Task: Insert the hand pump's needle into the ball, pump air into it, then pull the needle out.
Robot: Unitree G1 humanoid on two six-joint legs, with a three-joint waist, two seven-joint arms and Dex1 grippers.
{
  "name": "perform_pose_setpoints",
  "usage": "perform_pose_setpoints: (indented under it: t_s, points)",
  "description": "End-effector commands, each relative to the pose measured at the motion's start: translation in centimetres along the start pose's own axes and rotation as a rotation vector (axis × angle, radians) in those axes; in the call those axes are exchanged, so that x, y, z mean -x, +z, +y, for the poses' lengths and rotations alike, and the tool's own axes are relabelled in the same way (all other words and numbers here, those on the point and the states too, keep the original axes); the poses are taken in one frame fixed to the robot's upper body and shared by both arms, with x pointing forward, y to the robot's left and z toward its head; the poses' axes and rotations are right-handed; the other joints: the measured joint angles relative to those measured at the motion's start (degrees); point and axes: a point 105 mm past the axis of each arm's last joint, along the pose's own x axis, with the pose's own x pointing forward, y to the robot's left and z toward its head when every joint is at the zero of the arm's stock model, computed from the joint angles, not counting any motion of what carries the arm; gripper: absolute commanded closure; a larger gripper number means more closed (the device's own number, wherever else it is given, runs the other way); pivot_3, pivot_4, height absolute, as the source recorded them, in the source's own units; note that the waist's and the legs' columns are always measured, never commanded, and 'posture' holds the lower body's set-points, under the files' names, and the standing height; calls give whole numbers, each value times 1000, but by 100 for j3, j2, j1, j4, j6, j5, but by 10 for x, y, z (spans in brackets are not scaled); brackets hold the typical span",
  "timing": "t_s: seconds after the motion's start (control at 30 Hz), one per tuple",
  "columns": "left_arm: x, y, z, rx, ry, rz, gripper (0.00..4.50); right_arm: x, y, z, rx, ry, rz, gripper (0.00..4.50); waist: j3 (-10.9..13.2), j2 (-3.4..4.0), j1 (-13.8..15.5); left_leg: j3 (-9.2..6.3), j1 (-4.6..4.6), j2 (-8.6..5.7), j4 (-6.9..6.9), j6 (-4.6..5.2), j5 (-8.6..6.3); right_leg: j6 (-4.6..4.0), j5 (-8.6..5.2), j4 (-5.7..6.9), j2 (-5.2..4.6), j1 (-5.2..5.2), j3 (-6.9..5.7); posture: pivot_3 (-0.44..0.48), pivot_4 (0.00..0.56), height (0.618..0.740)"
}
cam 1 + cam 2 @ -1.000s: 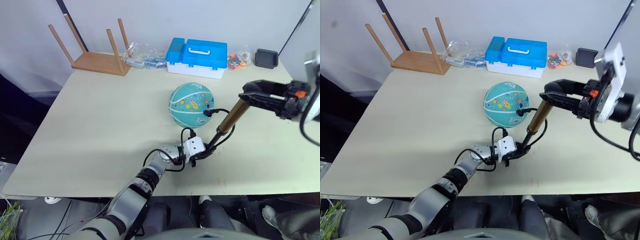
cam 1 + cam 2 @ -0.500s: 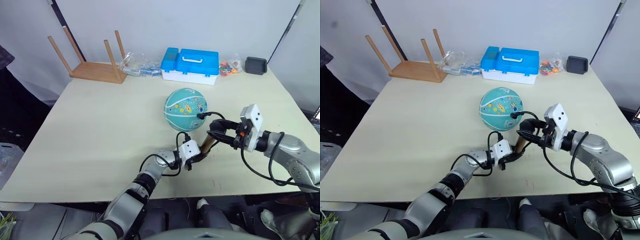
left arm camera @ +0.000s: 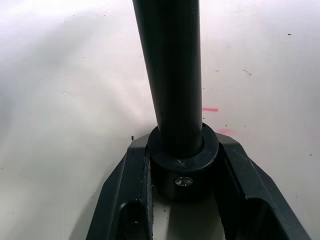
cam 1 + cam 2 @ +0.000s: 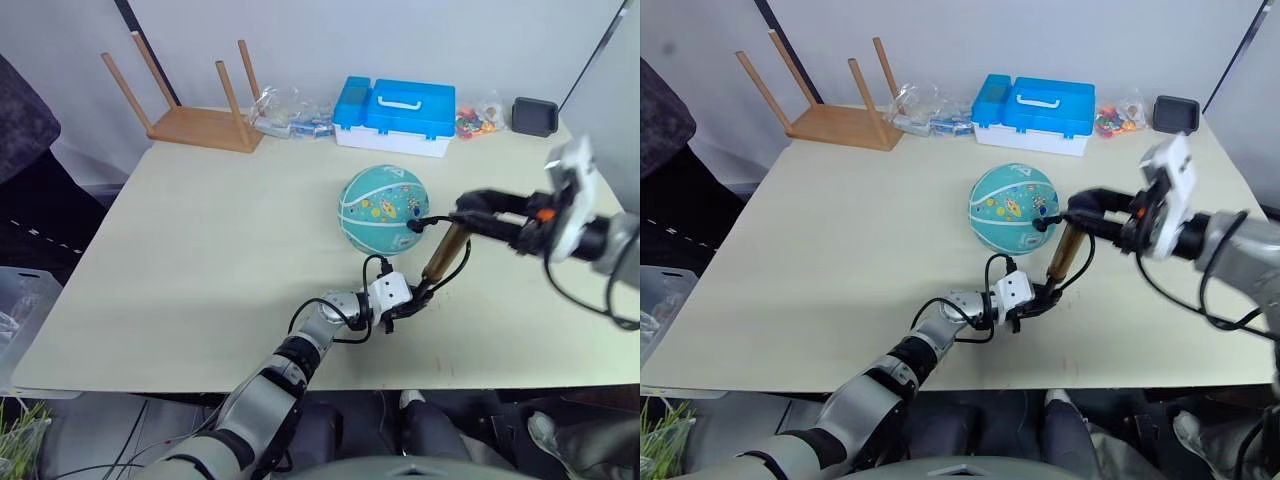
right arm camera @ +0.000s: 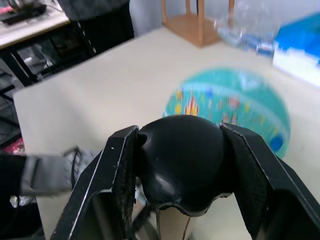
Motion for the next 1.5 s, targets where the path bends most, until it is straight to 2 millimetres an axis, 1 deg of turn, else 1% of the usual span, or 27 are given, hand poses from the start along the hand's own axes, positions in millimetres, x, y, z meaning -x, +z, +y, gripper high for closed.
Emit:
perform_pose_setpoints:
  t_s: [0.03,0.1,0.13,0.2,0.23,0.3,0.33,0.37,0.43,0.47,0.53,0.63,0.73,0.77,0.83,0.93,0.97,1.03,1.07,1.1,1.23,1.3,1.33,1.37,1.4,1.47,1.5]
  points:
    - [21,-63,-30,123,-69,225,3408,29,71,12,153,-43,-191,2452,13,-18,28,2,-14,-2,4,1,0,1,1,2,-6,-13,0,0,150,740]
    - [21,-63,-30,122,-71,222,3408,30,79,15,150,-39,-203,2452,24,-32,40,1,-25,-2,5,1,0,0,1,3,-17,-23,-1,0,150,740]
    - [22,-63,-30,122,-73,221,3408,29,79,15,147,-43,-196,2452,26,-33,42,-2,-32,-1,7,1,0,-1,2,4,-20,-31,-3,0,150,740]
    - [22,-63,-31,122,-76,220,3408,22,69,14,138,-46,-157,2452,27,-31,45,-2,-40,-1,9,1,0,-1,2,5,-22,-35,-3,0,150,740]
    - [22,-62,-31,122,-77,218,3408,16,56,12,126,-50,-122,2452,27,-31,44,-2,-40,-1,9,1,0,-1,2,5,-22,-36,-4,0,150,740]
    - [23,-62,-33,122,-77,213,3408,0,12,5,61,-60,-32,2452,19,-42,44,-1,-39,-1,9,2,0,-1,2,7,-20,-35,-4,0,150,740]
    - [23,-62,-33,121,-77,211,3408,-5,-8,1,47,-76,23,2452,-5,-69,43,-3,-33,0,6,1,0,-1,1,7,-18,-32,-6,0,150,740]
    - [23,-62,-34,121,-78,210,3408,-7,-21,-1,46,-86,54,2452,-24,-82,35,-4,-25,4,4,1,0,-2,0,9,-17,-26,-5,0,150,740]
    - [23,-62,-33,125,-69,208,3408,-17,-63,0,59,-85,163,2452,-37,-66,1,4,8,4,-2,4,-3,-2,-2,11,-8,-2,-1,0,150,740]
    - [24,-62,-33,127,-62,205,3408,-23,-80,4,20,-66,165,2452,-60,-72,-55,14,21,4,-4,7,-4,3,-4,11,-3,7,5,0,150,740]
    - [24,-62,-32,133,-51,202,3408,-32,-102,7,-67,-56,140,2452,-85,-111,-111,10,64,10,-17,10,-8,28,-20,3,1,51,3,0,150,740]
    - [26,-63,-33,136,-46,204,3408,-34,-154,3,-124,-79,221,2452,-100,-109,-138,17,119,21,-48,9,-8,23,-25,-7,-2,88,15,0,150,740]
    - [28,-65,-34,136,-47,214,3408,-30,-196,1,-213,-103,260,2452,-141,-123,-145,18,129,32,-57,9,-8,16,-29,-7,29,91,17,0,150,740]
    - [28,-66,-35,136,-47,217,3408,-28,-206,1,-231,-109,270,2452,-157,-133,-144,18,133,33,-62,8,-8,14,-30,-7,35,91,18,0,150,740]
    - [29,-66,-34,138,-42,218,3408,-25,-213,-1,-228,-117,278,2452,-170,-141,-146,14,137,36,-66,8,-8,11,-30,-6,42,93,18,0,150,740]
    - [30,-67,-32,140,-38,221,3408,-25,-201,-4,-190,-114,248,2452,-173,-142,-146,21,142,37,-66,8,-8,11,-29,-6,43,94,32,0,150,740]
    - [30,-67,-32,141,-38,222,3408,-25,-184,-7,-156,-113,211,2452,-172,-142,-145,19,142,37,-66,8,-8,11,-29,-6,43,94,32,0,150,740]
    - [29,-67,-31,141,-38,224,3408,-26,-159,-9,-105,-110,164,2452,-167,-137,-140,17,139,39,-66,7,-8,11,-29,-7,37,93,31,0,150,740]
    - [29,-66,-31,141,-38,224,3408,-26,-147,-9,-81,-107,146,2452,-164,-131,-137,17,137,38,-66,7,-8,11,-29,-7,36,92,32,0,150,740]
    - [28,-66,-31,141,-38,224,3408,-26,-141,-9,-70,-105,139,2452,-159,-125,-128,17,132,38,-66,7,-8,11,-30,-7,36,87,31,0,150,740]
    - [27,-65,-29,140,-40,224,3408,-21,-76,-8,18,-106,23,2452,-102,-88,-106,18,117,32,-63,6,-6,12,-28,-7,27,76,30,0,150,740]
    - [26,-64,-28,139,-42,224,3408,-12,-36,-10,52,-121,-51,2452,-57,-65,-97,24,109,24,-59,6,-6,15,-27,-7,19,68,31,0,150,740]
    - [26,-64,-27,139,-43,224,3408,-10,-25,-11,58,-124,-71,2452,-34,-52,-94,25,103,20,-55,6,-6,16,-26,-7,15,66,30,0,150,740]
    - [25,-64,-27,139,-45,224,3408,-2,-3,-11,81,-124,-103,2452,-4,-45,-86,25,96,17,-51,6,-6,18,-24,-7,13,61,30,0,150,740]
    - [25,-63,-26,139,-47,225,3408,3,10,-10,94,-123,-119,2452,17,-35,-81,23,88,13,-46,6,-5,18,-23,-7,9,56,27,0,150,740]
    - [25,-63,-27,138,-50,225,3408,14,40,-5,123,-111,-159,2452,30,-27,-67,16,21,9,-16,7,-5,3,-5,-3,7,3,18,0,150,740]
    - [25,-63,-27,138,-52,225,3408,18,50,-3,125,-108,-173,2452,32,-31,-60,15,-4,6,-8,7,-4,0,-2,4,6,-18,18,0,150,740]
